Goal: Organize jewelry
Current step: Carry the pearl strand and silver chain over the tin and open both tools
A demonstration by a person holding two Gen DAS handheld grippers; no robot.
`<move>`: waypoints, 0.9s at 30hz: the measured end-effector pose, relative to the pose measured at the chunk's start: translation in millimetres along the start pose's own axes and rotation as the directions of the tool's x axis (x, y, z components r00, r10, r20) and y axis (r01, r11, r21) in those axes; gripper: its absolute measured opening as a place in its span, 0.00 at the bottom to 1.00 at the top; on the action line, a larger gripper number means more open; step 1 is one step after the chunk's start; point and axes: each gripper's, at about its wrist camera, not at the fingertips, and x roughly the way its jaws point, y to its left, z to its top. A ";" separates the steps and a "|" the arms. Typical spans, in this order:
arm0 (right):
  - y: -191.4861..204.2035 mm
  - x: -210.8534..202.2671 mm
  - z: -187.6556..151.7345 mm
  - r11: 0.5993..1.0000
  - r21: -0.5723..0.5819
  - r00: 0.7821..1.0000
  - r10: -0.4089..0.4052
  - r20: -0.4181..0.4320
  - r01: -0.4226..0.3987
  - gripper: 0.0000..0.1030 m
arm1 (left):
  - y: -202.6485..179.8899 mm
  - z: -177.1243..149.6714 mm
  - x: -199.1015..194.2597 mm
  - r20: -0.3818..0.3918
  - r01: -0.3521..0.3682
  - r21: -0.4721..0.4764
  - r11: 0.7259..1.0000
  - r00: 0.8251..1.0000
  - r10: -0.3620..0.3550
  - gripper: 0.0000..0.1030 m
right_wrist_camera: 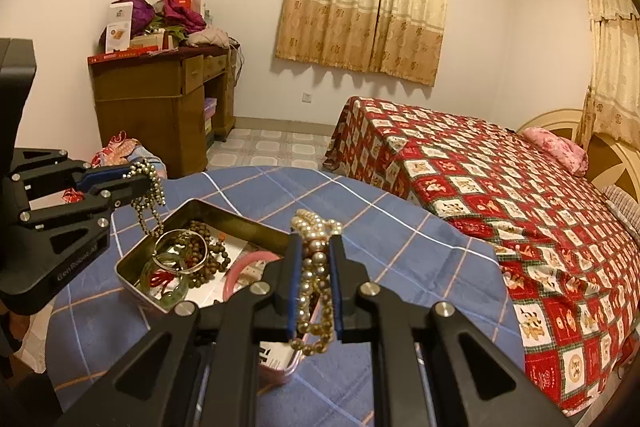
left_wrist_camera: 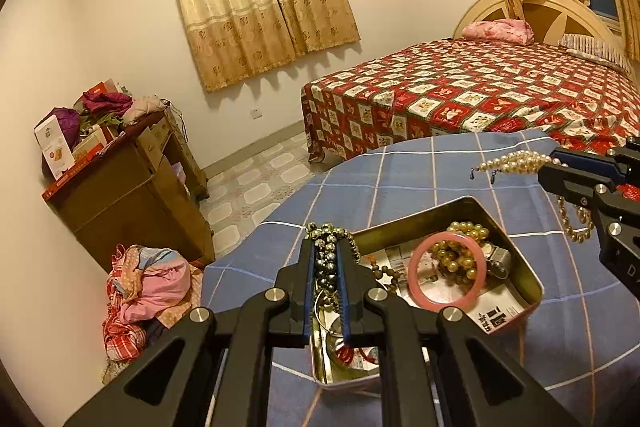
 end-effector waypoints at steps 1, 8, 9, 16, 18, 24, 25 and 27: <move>1.0 2.3 -0.1 1.000 -0.003 1.000 -0.002 -0.004 0.002 0.14 | -0.1 0.2 1.9 -0.002 -0.002 0.002 1.000 1.000 0.002 0.09; 2.8 14.9 2.6 1.000 0.010 1.000 -0.004 -0.019 0.004 0.14 | -0.6 -2.2 14.8 -0.022 -0.002 -0.006 1.000 1.000 0.002 0.09; 4.1 16.4 2.9 1.000 0.008 1.000 -0.003 -0.022 0.003 0.14 | -0.4 -2.7 16.3 -0.026 -0.002 -0.007 1.000 1.000 0.002 0.09; 7.7 24.9 3.9 1.000 0.004 0.999 -0.005 -0.033 0.005 0.14 | -1.2 -5.2 26.7 -0.044 -0.009 0.000 1.000 0.999 0.009 0.09; 8.7 28.3 3.1 1.000 0.004 0.999 -0.006 -0.039 0.006 0.14 | -1.0 -6.9 29.8 -0.048 -0.007 -0.003 1.000 0.999 0.006 0.09; 13.8 41.5 0.4 1.000 -0.003 0.998 -0.005 -0.065 0.005 0.14 | -2.9 -11.0 37.9 -0.064 -0.003 0.007 1.000 0.998 0.003 0.09; 14.5 44.0 -0.6 1.000 -0.003 0.997 -0.006 -0.072 0.006 0.14 | -3.5 -11.7 39.4 -0.068 -0.004 0.012 1.000 0.998 0.004 0.09; 14.7 47.6 -1.7 1.000 0.000 0.997 -0.005 -0.081 0.005 0.14 | -3.5 -14.1 42.5 -0.074 -0.004 0.014 1.000 0.997 0.005 0.09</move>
